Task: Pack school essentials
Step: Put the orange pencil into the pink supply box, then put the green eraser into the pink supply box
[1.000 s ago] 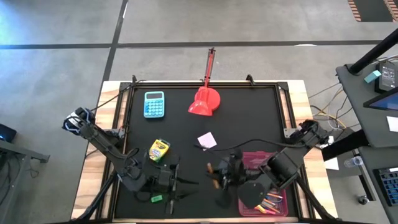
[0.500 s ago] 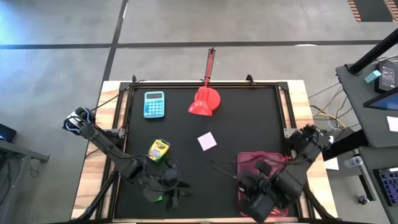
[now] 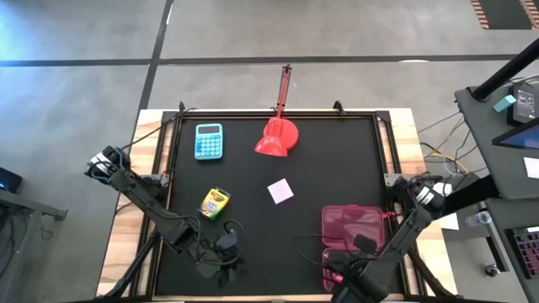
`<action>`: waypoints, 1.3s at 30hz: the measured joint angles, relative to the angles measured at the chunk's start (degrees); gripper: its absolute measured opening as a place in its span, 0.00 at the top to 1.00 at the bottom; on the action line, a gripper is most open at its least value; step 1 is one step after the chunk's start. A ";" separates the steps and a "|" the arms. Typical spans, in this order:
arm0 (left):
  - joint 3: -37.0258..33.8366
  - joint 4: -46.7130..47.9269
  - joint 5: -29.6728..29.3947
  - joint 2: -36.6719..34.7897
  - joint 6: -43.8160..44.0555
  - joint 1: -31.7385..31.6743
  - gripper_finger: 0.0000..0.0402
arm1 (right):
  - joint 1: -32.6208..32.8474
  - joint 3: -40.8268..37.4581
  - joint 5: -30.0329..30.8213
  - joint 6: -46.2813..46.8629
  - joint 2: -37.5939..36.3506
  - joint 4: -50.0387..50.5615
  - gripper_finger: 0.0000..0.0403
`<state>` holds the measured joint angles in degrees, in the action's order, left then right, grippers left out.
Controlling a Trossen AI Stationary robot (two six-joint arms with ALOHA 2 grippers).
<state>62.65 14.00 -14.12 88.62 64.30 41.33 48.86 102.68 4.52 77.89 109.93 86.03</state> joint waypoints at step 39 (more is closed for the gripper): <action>-7.09 7.53 4.90 9.96 -4.71 14.39 0.61 | -0.02 -3.02 -1.76 0.22 1.53 -9.02 0.49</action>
<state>55.56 21.53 -9.22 98.58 59.59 55.72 48.84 99.66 2.76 78.11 111.46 77.01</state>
